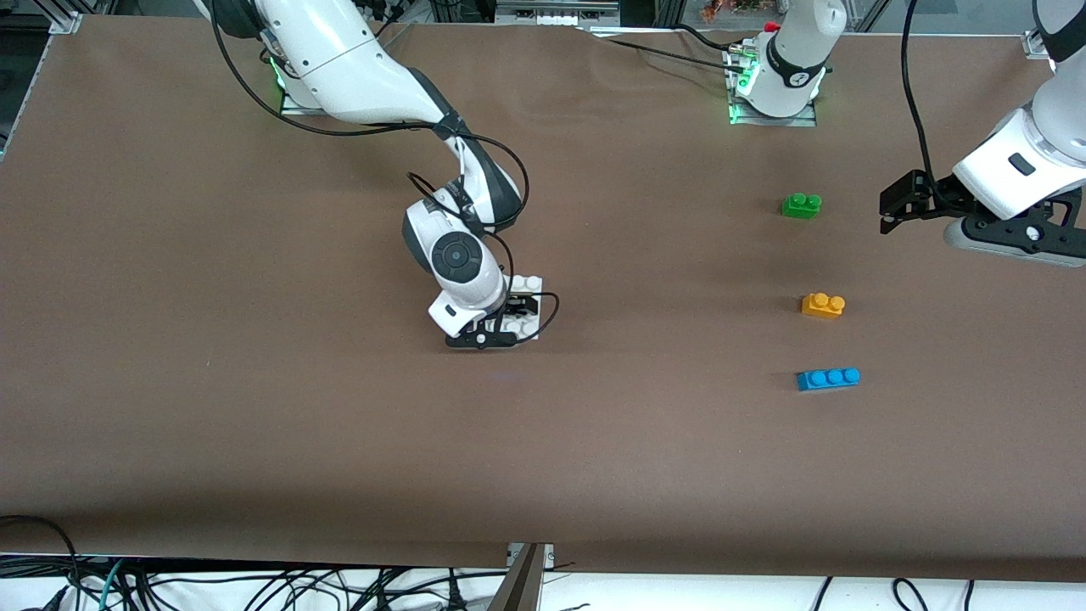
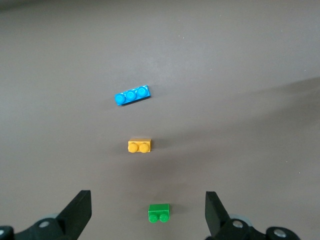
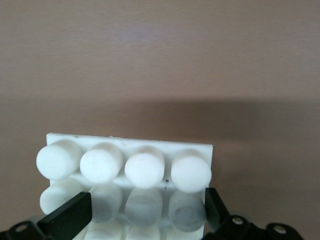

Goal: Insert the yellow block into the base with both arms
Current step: 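Push the white base plate further toward the table middle with the right gripper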

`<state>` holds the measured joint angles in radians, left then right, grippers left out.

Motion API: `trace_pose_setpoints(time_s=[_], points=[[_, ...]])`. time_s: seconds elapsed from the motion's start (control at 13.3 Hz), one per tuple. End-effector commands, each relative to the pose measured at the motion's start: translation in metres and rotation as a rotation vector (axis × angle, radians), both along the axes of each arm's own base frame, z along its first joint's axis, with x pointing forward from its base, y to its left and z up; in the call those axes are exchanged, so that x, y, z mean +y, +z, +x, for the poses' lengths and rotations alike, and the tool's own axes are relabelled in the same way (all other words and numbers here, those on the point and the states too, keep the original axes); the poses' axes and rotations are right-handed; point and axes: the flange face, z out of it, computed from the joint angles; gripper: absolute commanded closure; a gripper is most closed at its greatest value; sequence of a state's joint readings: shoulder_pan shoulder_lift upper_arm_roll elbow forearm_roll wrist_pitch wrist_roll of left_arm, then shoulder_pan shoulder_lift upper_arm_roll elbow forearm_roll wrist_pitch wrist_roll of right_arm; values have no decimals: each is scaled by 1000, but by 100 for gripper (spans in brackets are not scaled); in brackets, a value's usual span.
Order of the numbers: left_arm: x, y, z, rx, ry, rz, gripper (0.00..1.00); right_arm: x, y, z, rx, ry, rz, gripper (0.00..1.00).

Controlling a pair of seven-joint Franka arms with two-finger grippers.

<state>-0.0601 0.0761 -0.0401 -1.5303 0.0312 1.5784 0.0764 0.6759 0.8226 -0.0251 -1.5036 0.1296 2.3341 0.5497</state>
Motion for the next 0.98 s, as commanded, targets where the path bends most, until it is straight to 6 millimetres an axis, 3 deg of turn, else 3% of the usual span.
trace_pose_setpoints(time_s=[0.0,0.53,0.75,0.9], points=[[1,6,-1,-1,4,-14,0,28,-3,-10,-34,18,37,0],[3,6,0,0,5,-14,0,40,-2,-18,-51,42,46,0],[3,5,0,0,5,-14,0,30,19,1,-70,32,56,0],[3,5,0,0,5,-14,0,12,37,19,-90,14,61,0]])
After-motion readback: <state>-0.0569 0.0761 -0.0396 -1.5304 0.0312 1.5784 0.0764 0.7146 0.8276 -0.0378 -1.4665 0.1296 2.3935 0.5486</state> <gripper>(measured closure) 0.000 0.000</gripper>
